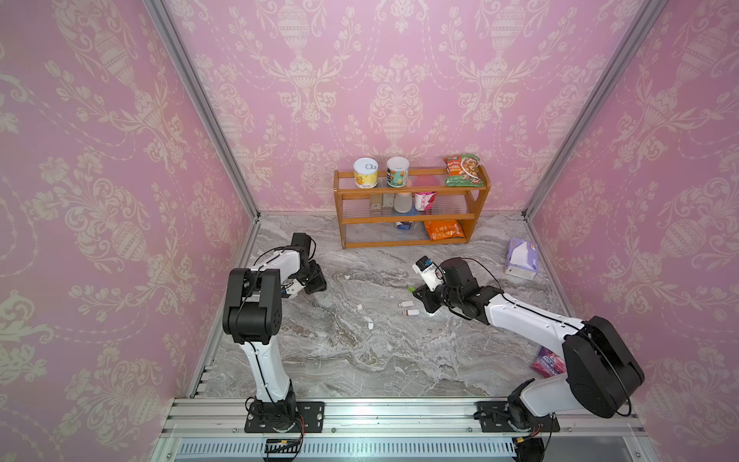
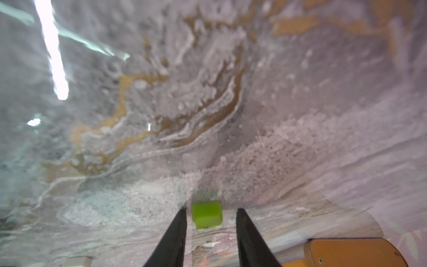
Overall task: Close the usb drive cover
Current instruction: Adjust the cover at the center of the board, then pick up the cover from the center of the board.
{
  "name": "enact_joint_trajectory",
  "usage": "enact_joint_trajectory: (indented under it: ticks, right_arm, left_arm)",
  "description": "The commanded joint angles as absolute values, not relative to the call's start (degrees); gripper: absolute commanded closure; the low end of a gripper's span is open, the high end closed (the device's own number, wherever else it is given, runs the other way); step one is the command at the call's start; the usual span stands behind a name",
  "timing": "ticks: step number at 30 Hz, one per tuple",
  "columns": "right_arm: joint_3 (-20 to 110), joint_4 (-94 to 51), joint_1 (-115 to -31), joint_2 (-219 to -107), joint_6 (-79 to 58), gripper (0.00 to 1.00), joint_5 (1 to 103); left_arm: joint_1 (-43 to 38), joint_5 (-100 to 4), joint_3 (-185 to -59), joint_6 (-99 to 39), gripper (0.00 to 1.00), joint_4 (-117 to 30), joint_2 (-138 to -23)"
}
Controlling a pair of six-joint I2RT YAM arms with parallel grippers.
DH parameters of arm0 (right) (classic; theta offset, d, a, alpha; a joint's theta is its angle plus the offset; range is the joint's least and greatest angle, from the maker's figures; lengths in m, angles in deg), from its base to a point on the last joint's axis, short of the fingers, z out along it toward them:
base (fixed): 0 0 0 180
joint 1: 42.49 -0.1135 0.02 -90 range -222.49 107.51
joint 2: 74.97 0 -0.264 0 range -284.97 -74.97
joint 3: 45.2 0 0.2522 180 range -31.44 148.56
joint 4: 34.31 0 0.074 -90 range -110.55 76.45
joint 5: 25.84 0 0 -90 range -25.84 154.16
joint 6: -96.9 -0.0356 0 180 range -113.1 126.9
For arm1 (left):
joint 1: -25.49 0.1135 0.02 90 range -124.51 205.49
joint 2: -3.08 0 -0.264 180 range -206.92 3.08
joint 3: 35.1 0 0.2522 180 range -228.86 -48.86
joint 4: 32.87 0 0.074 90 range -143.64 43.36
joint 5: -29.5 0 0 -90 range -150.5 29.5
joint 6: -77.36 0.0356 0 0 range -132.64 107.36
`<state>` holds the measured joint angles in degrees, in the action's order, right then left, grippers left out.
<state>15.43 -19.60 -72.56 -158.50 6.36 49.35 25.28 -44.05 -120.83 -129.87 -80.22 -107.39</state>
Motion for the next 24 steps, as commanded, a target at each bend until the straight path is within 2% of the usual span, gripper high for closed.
enact_joint_trajectory:
  ticks: [1, 7, 11, 18, 24]
  right_arm:
    - [15.27, -20.32, -72.15, -159.9, 4.79, 1.0, 48.04]
    - [15.08, -20.81, -72.2, -159.78, 4.52, 1.0, 48.04]
    - [14.62, -21.18, -72.15, -159.87, 4.35, 1.0, 47.99]
    - [14.59, -21.3, -72.2, -160.27, 4.35, 1.0, 47.92]
    - [14.35, -21.47, -72.24, -160.01, 3.8, 1.0, 48.18]
  left_arm:
    - [25.58, -43.55, -121.19, -126.36, 0.62, -87.98, -109.75]
    - [25.9, -42.7, -120.92, -123.62, 0.63, -87.52, -109.58]
    - [27.38, -48.21, -122.17, -118.89, 0.63, -89.22, -107.59]
    - [30.14, -45.88, -136.92, -100.43, 0.63, -98.68, -116.8]
    - [29.49, -42.86, -130.1, -102.85, 0.64, -89.01, -115.86]
